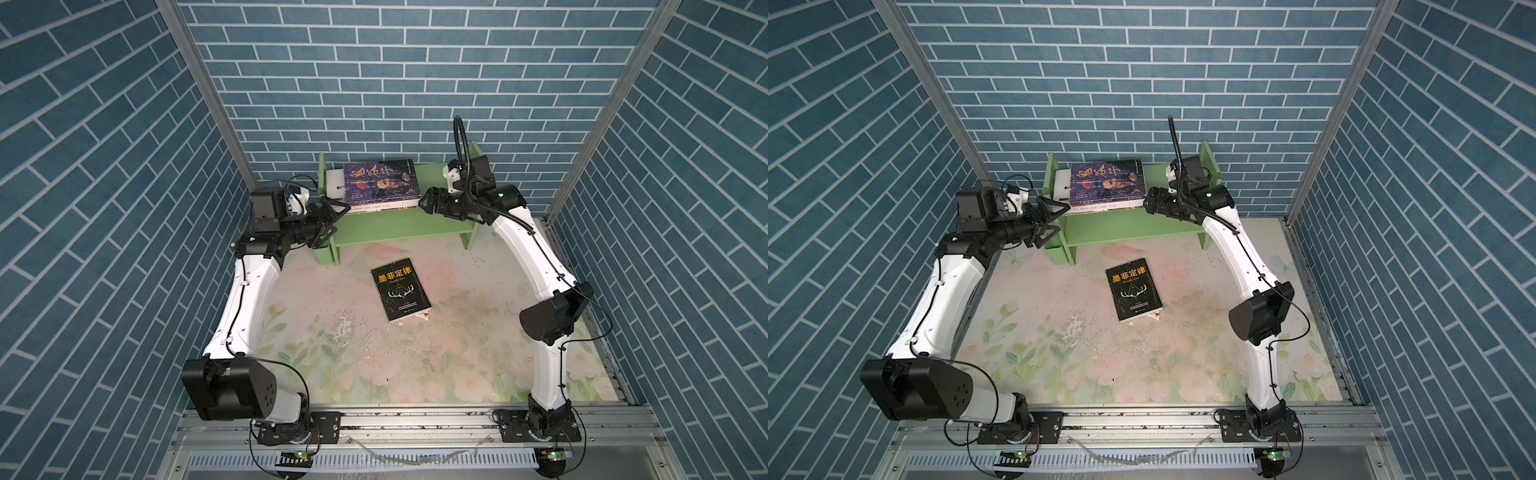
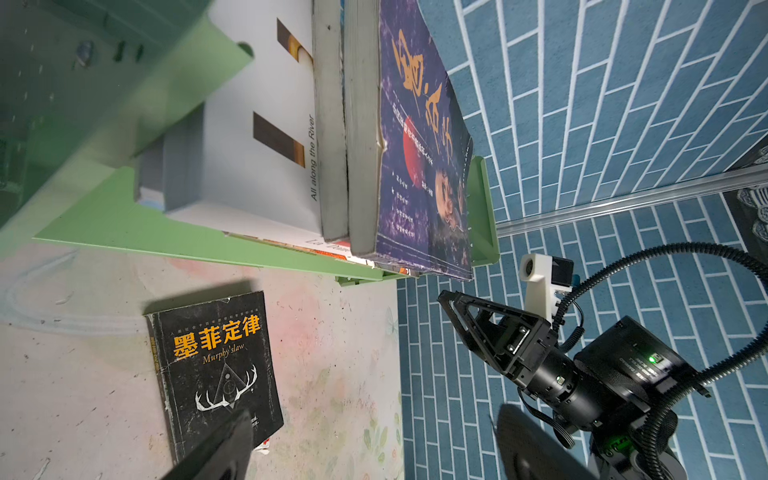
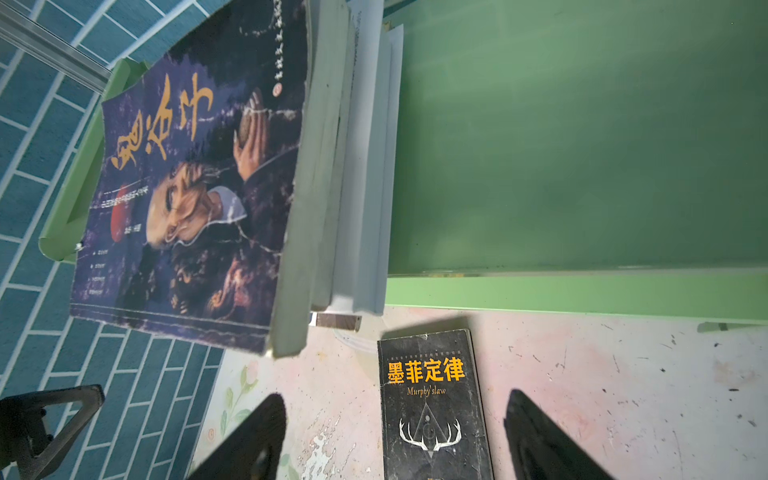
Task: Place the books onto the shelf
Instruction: 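Open and draw back the right gripper while the left gripper releases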
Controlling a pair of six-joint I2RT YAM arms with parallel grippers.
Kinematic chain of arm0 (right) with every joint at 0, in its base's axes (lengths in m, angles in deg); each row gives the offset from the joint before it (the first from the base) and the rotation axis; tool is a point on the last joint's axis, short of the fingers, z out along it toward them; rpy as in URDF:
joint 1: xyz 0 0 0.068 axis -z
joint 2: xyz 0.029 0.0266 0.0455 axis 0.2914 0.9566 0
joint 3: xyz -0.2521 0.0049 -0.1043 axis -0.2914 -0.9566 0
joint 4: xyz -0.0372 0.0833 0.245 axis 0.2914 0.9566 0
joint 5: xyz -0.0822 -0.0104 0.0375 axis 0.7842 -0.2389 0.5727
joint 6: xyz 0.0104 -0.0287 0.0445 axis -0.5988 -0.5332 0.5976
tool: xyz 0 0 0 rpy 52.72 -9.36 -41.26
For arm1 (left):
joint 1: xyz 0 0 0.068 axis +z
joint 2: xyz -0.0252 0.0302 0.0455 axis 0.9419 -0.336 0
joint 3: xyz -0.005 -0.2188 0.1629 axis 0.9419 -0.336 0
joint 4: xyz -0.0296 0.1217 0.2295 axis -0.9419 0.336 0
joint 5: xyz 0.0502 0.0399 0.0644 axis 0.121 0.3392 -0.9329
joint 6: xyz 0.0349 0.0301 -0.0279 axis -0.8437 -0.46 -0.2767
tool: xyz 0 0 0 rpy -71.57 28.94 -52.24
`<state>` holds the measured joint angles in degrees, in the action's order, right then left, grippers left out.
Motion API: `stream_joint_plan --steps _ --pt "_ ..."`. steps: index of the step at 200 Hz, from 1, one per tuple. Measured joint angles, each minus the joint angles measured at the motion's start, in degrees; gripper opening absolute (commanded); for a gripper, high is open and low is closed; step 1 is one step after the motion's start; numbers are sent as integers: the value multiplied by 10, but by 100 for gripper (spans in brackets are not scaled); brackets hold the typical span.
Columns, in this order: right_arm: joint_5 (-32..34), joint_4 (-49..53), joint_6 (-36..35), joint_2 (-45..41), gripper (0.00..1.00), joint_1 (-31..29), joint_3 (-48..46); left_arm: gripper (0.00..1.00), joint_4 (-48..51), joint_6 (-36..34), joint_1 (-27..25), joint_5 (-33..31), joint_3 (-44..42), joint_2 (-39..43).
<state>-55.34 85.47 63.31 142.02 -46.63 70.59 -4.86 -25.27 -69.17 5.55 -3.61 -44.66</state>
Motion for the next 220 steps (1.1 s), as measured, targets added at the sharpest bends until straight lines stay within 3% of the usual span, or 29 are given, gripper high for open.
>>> stream_joint_plan --steps 220 --pt "-2 -30 -10 56 81 0 53 94 -3 9 0 -9 -8 -2"
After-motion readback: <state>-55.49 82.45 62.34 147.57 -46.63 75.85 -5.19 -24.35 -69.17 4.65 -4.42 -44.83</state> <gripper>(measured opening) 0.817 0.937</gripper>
